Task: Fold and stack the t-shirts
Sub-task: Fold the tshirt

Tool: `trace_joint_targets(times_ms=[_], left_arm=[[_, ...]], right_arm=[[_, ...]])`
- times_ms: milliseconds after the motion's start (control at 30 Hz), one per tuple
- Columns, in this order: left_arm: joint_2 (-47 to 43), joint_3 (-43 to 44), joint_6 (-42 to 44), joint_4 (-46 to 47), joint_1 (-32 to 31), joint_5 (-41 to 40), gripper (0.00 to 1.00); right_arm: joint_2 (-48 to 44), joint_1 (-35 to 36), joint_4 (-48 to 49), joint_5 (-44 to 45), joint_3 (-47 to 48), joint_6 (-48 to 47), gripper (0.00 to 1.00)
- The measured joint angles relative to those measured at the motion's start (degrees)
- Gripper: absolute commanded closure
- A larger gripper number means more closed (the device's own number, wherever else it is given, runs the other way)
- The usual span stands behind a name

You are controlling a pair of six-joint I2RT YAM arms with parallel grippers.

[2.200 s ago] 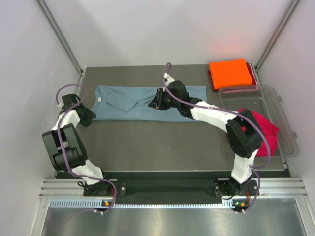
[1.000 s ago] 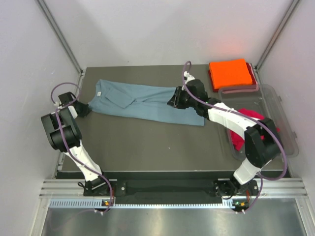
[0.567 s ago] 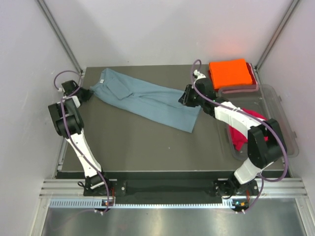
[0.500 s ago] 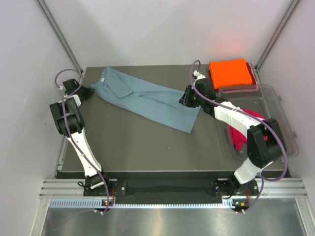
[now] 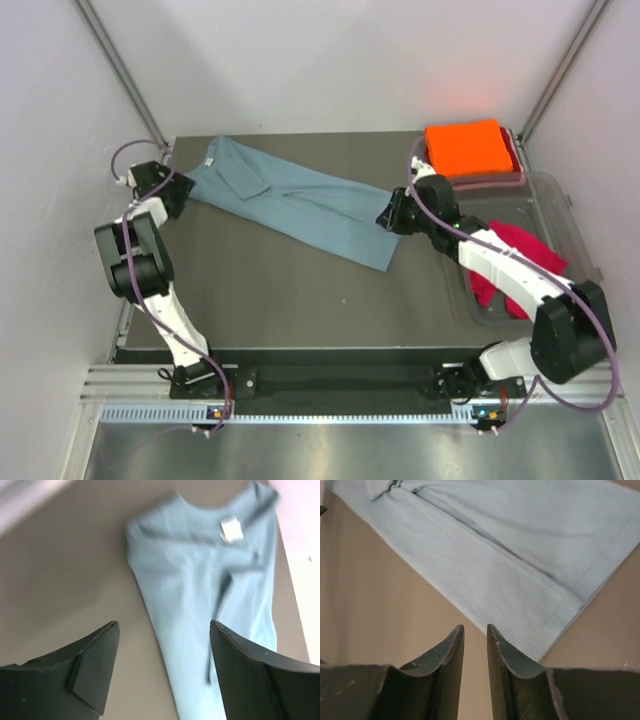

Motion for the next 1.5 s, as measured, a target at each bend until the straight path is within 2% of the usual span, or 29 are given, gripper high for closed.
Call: trace_joint_targets(times_ms=[167,267,400,600,767,900,1133,1500], left_arm=[[-15.2,-12.4,2.4,-2.0,-7.8,-5.2,0.25],[-24.1,-19.6,2.2,-1.9,-14.8,-5.6,0.32],[-36.0,-30.1,-2.3,-1.2,-28.1,-5.4,0.38],[-42.2,-38.1,-12.3,0.5,-48.4,-9.9,0.41],[-40.2,-42.3,-21.7,6.3,-61.9,-17.6,0.43],[-29.7,-39.3,-26.5,11.3,-68.3,-21.5,0.52],[-15.2,-29.9,-29.8,15.6,-74.2,-24.4,0.50],[-9.6,-27.1,-33.2,18.3,-77.0,-28.9,0.49]], right_arm=[[-6.6,0.0,-0.3,-1.4,-4.8,1.5,0.73],[-10.2,0.0,-1.7,-1.6,-5.4,1.5,0.73],[-15.6,0.0,-3.7,-1.7,-5.4,1.3,0.72],[-22.8,0.0,-8.8,-1.2,-5.4,1.3,0.72],[-28.2,0.0,-12.1,-0.2,-6.2,1.0,0.71],[-30.4,-0.1,-14.4,1.1,-6.6,0.6,0.71],[-32.4,-0.8,-16.5,3.5,-6.9,-0.7,0.71],[-35.6,-2.0,-18.4,4.6,-7.2,-2.1,0.71]])
